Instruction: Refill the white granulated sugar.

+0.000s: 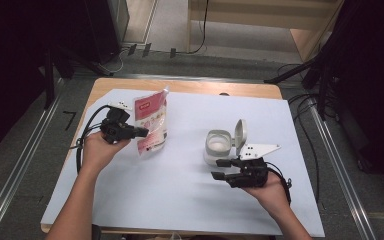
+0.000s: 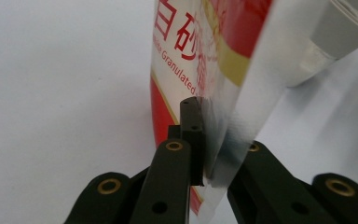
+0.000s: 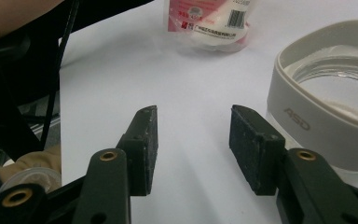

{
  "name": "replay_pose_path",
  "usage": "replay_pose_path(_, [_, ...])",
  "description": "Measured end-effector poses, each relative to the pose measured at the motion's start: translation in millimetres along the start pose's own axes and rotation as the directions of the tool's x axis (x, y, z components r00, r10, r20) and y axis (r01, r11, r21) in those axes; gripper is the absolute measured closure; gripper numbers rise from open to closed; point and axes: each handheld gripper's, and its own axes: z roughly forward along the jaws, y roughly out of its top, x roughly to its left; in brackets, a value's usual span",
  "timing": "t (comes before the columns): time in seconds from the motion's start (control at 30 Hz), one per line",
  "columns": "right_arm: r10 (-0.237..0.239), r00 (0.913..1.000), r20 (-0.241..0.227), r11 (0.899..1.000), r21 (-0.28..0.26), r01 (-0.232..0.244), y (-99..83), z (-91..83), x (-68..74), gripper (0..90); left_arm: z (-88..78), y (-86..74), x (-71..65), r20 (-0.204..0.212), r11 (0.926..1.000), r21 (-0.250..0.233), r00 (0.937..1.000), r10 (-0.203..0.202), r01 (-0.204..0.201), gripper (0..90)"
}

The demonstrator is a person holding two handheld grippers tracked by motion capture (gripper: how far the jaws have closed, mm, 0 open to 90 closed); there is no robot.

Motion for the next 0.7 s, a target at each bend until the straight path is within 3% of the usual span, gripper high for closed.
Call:
replay_pose_path(0.33, [0.000, 0.9999, 0.012, 1.000, 0.000, 0.000, 0.1, -1.5, 0.3, 52.5, -1.3, -1.8, -0.3, 0.010, 0.9998, -0.020, 0.9999, 0.008, -0.008, 84.8])
replay_pose_path(0.43, [0.000, 0.9999, 0.013, 1.000, 0.000, 0.000, 0.1, -1.3, -0.1, 52.6, -2.0, -1.8, 0.6, 0.023, 0.9996, -0.026, 0.9997, -0.010, 0.010, 82.3])
replay_pose_path(0.53, [-0.003, 0.9999, 0.012, 1.000, -0.001, 0.003, 0.1, -1.1, 0.1, 52.6, -2.5, -1.5, -0.5, 0.011, 0.9997, -0.024, 0.9999, 0.000, 0.000, 83.9])
replay_pose_path(0.7, [-0.001, 0.9999, 0.014, 1.000, 0.000, 0.001, 0.0, -1.8, 0.2, 52.5, -5.6, -2.3, -0.3, 0.038, 0.9985, -0.054, 0.9992, 0.012, -0.010, 79.3])
